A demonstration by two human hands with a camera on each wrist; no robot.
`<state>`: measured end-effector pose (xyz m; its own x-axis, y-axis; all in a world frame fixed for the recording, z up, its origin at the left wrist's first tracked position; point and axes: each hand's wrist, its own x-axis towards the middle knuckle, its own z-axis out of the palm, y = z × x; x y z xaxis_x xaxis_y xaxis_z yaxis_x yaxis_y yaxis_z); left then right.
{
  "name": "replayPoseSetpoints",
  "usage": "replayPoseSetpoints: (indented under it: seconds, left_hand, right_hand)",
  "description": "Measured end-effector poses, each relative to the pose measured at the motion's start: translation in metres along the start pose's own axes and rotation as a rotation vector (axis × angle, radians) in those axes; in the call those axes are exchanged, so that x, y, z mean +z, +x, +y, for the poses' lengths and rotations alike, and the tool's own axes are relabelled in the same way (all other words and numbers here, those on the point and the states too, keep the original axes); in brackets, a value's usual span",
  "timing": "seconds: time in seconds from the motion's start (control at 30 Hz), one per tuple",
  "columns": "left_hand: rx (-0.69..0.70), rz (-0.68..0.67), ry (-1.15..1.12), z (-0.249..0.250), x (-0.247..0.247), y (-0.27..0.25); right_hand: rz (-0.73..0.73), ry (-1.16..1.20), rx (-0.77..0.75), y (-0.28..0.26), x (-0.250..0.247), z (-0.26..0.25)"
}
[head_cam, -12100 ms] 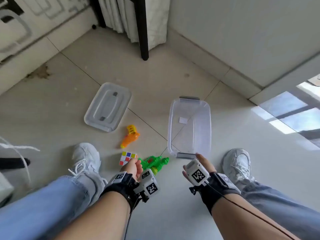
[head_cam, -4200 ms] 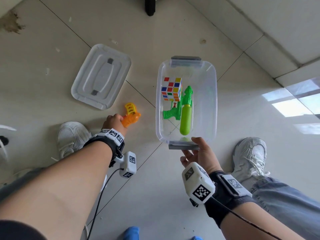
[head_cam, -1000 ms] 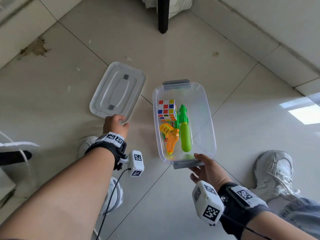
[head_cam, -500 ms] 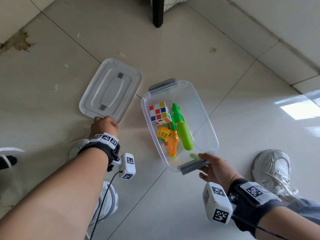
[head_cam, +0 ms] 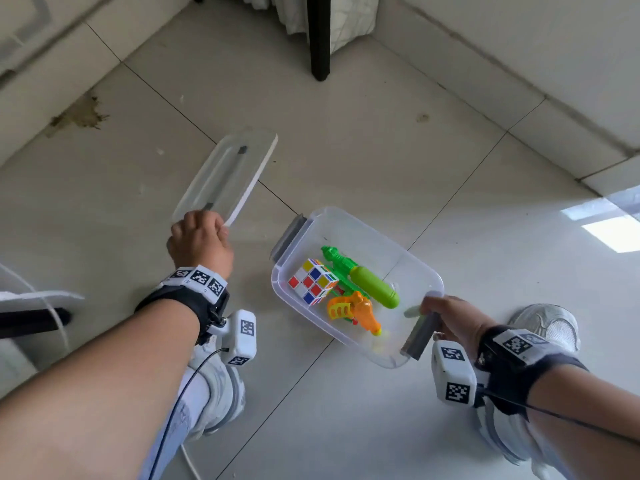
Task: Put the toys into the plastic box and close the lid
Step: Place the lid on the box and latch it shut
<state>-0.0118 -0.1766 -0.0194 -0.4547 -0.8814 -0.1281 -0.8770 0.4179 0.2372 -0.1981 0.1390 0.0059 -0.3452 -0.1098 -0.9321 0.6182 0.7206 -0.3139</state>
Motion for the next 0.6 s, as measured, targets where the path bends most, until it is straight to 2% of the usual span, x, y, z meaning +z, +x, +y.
replayPoseSetpoints:
  seconds: [0.1,0.33,0.6]
  left_hand:
    - [0.054,0.0,-0.065,0.007,-0.03,0.005]
    - [-0.083,0.034,-0.191,0.031,-0.084,-0.005]
    - [-0.099,0.189,-0.429,0.057,-0.138,-0.027]
  right_hand:
    - [-0.027,0.001,-0.037,-0.004,-0.007,-0.009]
    - [-0.038,0.135,-0.134,-0.012,-0.025,-0.003]
    - [0.077,0.057,-0.145,-0.036,-0.041,-0.007]
